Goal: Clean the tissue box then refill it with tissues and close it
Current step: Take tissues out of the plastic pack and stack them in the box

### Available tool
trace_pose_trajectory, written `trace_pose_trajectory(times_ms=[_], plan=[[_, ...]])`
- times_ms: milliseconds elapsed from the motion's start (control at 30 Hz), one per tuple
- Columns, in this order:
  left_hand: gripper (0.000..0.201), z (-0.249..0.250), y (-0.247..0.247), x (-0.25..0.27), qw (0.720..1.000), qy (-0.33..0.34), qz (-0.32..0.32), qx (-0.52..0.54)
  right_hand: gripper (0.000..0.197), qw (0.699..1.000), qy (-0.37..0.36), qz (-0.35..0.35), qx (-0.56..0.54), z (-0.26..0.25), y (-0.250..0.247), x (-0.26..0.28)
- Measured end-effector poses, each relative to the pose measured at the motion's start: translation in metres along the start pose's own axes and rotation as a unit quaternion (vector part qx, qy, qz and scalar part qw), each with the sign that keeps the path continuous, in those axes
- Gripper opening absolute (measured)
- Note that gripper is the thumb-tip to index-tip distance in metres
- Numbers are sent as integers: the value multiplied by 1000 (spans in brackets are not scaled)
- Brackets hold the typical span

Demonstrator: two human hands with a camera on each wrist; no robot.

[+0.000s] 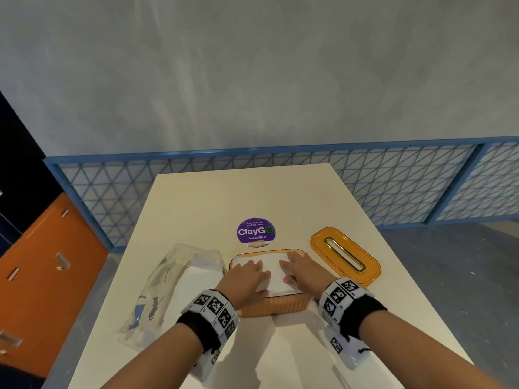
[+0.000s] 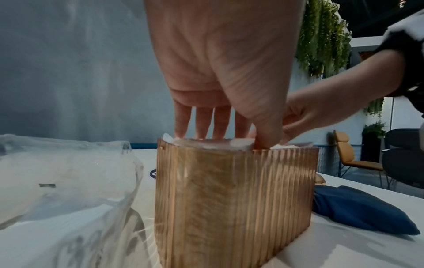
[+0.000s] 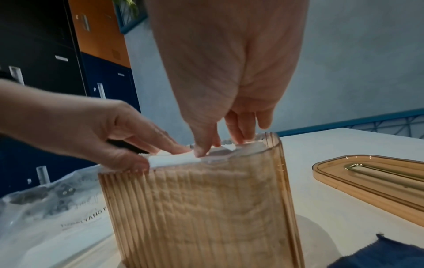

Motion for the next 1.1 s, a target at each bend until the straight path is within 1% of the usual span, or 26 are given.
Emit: trace_pose_trajectory(times_ms=[67,133,233,333,400,533,667,733,800,867,933,967,1000,1033,1067,1100], plan=[[36,2,-1,3,999,5,44,26,43,998,-22,31,-46,0,-8,5],[35,1,-2,4,995,4,67,71,47,995,-41,29,-84,-1,-13,12],[34,-1,-1,3,992,8,72,99,49,994,-49,12,-101,-1,-16,18],[36,0,-2,2,992,14,71,107,37,992,-48,28,-112,2,-17,17],[37,-1,-2,2,990,22,67,120,33,989,-38,35,-137,4,-16,15],[37,-7,-2,3,985,24,64,156,35,982,-22,24,-186,8,-13,13],[28,-14,-3,2,980,29,84,180,31,979,-12,23,-201,11,-13,11],[25,-15,-2,2,978,24,83,190,27,978,-9,31,-204,10,-12,11],[29,-13,0,4,977,15,77,199,26,981,-15,37,-191,4,-11,13],[34,-13,4,5,977,1,68,203,28,987,-35,26,-152,-5,-9,14],[31,-13,9,9,988,4,61,145,29,993,-54,20,-102,-12,-6,15],[26,-15,13,11,992,5,67,105,29,995,-59,27,-72,-14,-5,15],[21,-16,16,12,993,5,94,65,29,996,-61,36,-46,-15,-4,15],[29,-18,16,14,994,-19,102,38,33,997,-60,40,-26,-16,-3,16],[45,-19,15,16,993,-67,99,15,39,997,-59,41,-8,-17,-2,15],[52,-21,16,15,990,-96,106,20,44,997,-59,40,11,-18,-1,14]])
Point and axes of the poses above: each hand's wrist, its own x-axis away from the middle knuckle, its own y-axis out of the palm, z = x × y, the point moved 3 cm from there along -x, towards the middle knuckle, and after that the axes turned 13 degrees about x, right-handed, at the moved point
